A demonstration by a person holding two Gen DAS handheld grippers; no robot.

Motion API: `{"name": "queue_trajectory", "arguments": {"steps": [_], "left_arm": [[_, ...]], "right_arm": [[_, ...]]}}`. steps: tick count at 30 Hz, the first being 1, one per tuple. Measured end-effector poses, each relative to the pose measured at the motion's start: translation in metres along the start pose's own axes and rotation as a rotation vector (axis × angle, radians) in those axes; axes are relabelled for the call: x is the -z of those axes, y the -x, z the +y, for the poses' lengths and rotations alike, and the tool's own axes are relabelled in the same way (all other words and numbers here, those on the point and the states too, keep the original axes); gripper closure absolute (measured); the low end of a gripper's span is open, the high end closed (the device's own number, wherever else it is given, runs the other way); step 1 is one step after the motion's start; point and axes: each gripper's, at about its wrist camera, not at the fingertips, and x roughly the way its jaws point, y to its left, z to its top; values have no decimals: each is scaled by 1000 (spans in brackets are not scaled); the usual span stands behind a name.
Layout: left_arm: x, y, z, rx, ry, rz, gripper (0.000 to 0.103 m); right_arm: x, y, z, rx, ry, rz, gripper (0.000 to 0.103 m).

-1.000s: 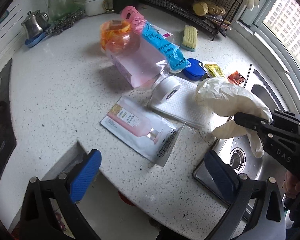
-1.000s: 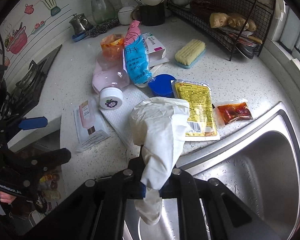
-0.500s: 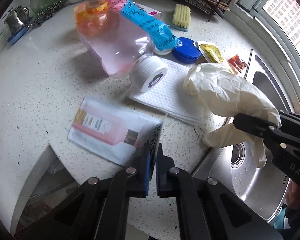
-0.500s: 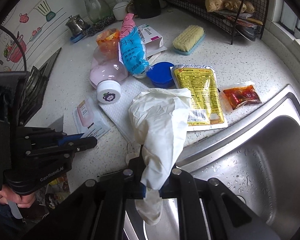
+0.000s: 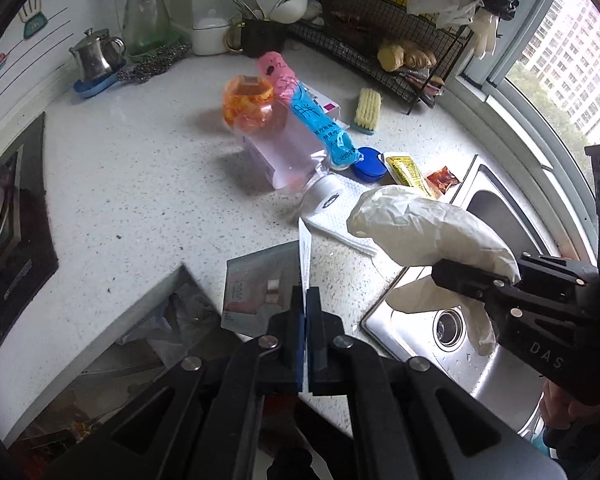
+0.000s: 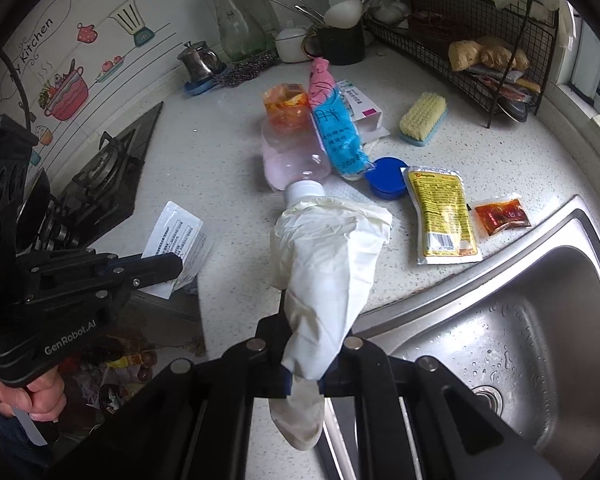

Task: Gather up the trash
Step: 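Grasp the pink-labelled sachet with the left gripper while the right gripper holds the gloves, then lower both grippers to the red bin and release the gloves and sachet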

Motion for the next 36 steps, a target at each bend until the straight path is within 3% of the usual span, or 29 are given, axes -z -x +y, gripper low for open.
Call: {"name": "queue_trajectory", "arguments": {"steps": [11,19,29,32,36], "left_arm": [[88,70,63,-29,78,-39,103],[168,83,101,-34,137,-15,103],[224,32,127,-1,165,74,103],[236,-4,138,32,164,88,103],[257,-82,154,64,171,147,103]], "right_arm": [[36,30,110,3,90,-58,95],[87,4,162,-19,111,24,95],[121,-71,173,16,96,114,95],[132,-101,170,43,101,113,95],[153,-162,160,80,99,154,95]]}}
